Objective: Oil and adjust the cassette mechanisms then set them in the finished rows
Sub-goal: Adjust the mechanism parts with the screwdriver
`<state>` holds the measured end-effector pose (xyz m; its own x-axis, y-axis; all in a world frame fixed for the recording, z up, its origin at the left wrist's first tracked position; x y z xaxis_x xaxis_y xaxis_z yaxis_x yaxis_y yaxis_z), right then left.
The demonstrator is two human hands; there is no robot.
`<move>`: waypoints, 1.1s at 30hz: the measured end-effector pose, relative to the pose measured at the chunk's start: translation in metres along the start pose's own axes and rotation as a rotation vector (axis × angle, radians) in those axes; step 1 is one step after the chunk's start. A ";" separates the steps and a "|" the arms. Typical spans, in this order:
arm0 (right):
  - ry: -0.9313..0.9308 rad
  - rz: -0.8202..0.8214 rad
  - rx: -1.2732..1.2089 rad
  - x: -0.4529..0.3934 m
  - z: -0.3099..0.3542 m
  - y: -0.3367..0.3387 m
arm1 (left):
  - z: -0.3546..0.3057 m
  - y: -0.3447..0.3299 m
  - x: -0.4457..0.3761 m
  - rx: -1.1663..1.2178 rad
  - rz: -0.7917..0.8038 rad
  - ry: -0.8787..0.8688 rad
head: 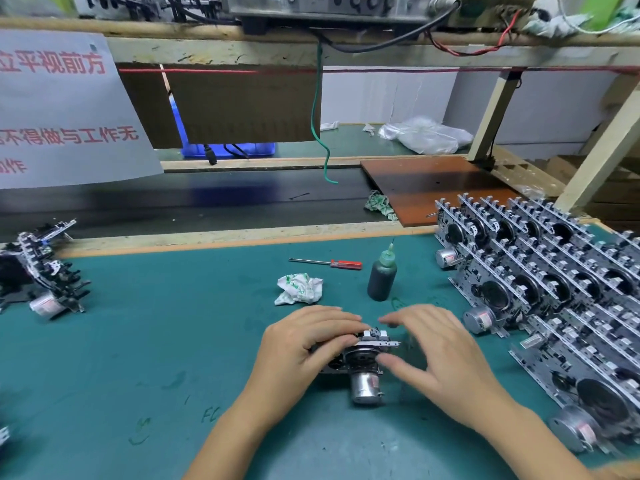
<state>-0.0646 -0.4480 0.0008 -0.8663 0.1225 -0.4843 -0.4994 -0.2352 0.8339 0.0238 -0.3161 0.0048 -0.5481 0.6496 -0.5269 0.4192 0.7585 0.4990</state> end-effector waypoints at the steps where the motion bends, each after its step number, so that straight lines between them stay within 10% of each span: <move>1: 0.015 -0.020 -0.013 -0.007 0.004 0.006 | 0.002 0.000 0.000 0.026 0.009 0.031; 12: 0.521 0.264 0.334 -0.047 0.054 0.000 | -0.020 0.027 0.002 -0.451 -0.089 -0.177; 33: -0.082 -0.021 0.455 -0.027 -0.157 0.253 | -0.215 -0.162 -0.228 -0.422 0.158 -0.708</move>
<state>-0.1662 -0.6625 0.1830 -0.8449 0.2026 -0.4951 -0.4553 0.2134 0.8644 -0.0745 -0.5981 0.1923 0.1374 0.7331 -0.6661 0.0699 0.6636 0.7448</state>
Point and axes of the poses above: each hand's wrist, its own x-axis away from the middle knuckle, its own y-axis out of the back of the hand, z = x × y, the point moved 8 cm from there along -x, towards the middle knuckle, and after that the axes turned 2 degrees about -z, right-handed, at the moved point
